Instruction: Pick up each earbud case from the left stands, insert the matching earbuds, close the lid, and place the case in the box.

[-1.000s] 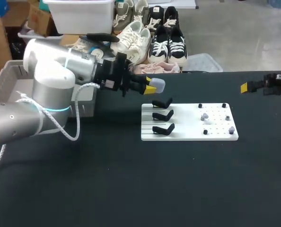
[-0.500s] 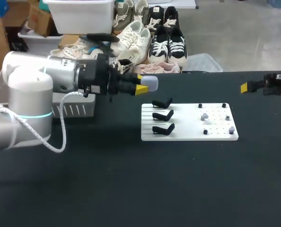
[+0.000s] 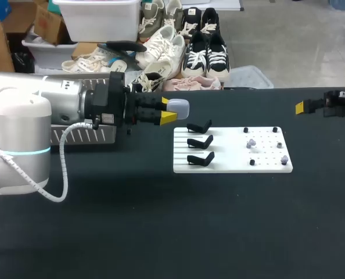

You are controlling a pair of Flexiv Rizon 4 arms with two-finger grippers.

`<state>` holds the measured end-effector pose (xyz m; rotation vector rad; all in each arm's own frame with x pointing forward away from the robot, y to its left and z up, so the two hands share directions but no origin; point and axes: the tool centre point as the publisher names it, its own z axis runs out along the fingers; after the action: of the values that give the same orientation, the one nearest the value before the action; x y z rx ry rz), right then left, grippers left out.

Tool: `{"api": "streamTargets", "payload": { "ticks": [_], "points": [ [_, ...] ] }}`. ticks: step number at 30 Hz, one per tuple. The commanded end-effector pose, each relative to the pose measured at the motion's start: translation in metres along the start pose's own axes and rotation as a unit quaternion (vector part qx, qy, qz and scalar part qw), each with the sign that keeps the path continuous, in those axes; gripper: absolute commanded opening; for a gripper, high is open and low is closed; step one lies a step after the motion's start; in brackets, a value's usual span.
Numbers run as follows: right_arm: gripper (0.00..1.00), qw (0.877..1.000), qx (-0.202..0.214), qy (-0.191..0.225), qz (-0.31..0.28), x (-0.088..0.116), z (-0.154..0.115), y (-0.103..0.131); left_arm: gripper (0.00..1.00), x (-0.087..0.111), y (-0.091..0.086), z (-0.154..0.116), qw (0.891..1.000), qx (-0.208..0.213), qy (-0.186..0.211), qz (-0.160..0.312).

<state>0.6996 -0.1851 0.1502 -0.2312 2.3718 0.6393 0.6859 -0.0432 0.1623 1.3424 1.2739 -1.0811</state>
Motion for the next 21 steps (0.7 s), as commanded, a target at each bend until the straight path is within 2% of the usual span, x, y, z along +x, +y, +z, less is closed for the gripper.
{"api": "streamTargets", "payload": {
  "ticks": [1,4,7,21],
  "points": [
    [1.00,1.000,-0.001,0.001,0.000,0.000,0.000,-0.001,0.00,0.000,-0.004,0.000,0.999,-0.041,-0.001,0.001],
    [1.00,1.000,-0.001,0.001,0.000,0.000,0.000,-0.001,0.00,0.000,-0.004,0.000,0.999,-0.041,-0.001,0.001],
    [1.00,0.995,-0.012,0.011,-0.097,-0.056,0.027,0.003,0.00,0.000,-0.004,0.000,0.999,-0.041,-0.001,0.001],
    [1.00,0.995,-0.012,0.011,-0.097,-0.056,0.027,0.003,0.00,0.000,-0.004,0.000,0.999,-0.041,-0.001,0.001]
  ]
}}
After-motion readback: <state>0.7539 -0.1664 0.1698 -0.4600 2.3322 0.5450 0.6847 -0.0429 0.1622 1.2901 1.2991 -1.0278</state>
